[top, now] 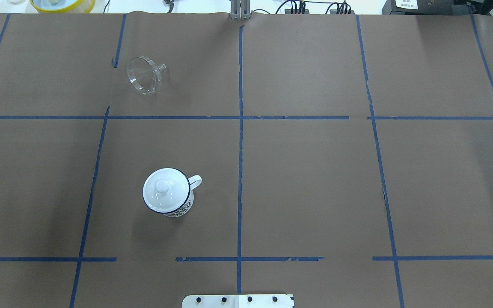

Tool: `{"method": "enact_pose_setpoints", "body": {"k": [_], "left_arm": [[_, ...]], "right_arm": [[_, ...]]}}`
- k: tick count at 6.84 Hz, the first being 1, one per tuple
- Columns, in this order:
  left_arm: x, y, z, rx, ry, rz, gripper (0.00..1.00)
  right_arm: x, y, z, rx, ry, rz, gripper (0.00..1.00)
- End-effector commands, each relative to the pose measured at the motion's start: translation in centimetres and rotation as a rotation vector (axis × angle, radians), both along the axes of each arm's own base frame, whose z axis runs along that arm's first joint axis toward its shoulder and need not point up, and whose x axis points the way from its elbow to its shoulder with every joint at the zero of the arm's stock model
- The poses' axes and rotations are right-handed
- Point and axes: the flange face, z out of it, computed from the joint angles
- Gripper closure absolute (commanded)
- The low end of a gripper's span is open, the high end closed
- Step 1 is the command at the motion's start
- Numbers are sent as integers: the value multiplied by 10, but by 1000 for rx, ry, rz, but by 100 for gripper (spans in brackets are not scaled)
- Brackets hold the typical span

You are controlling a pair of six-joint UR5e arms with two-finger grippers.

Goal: Place funnel on cup

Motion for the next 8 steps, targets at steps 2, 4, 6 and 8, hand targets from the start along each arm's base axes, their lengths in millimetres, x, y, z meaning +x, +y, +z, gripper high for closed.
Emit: {"method": "enact_pose_setpoints", "body": {"k": [2,4,6,8], "left_arm": [[0,0,1,2,0,0,0],[0,0,1,0,-1,-2,0],[0,0,5,-10,6,-5,0],[0,1,7,-13,6,-5,0]], "right_arm": [[0,0,0,0,0,0,0],[0,0,1,-1,0,0,0],[0,0,0,0,0,0,0],[0,0,0,0,0,0,0]]}}
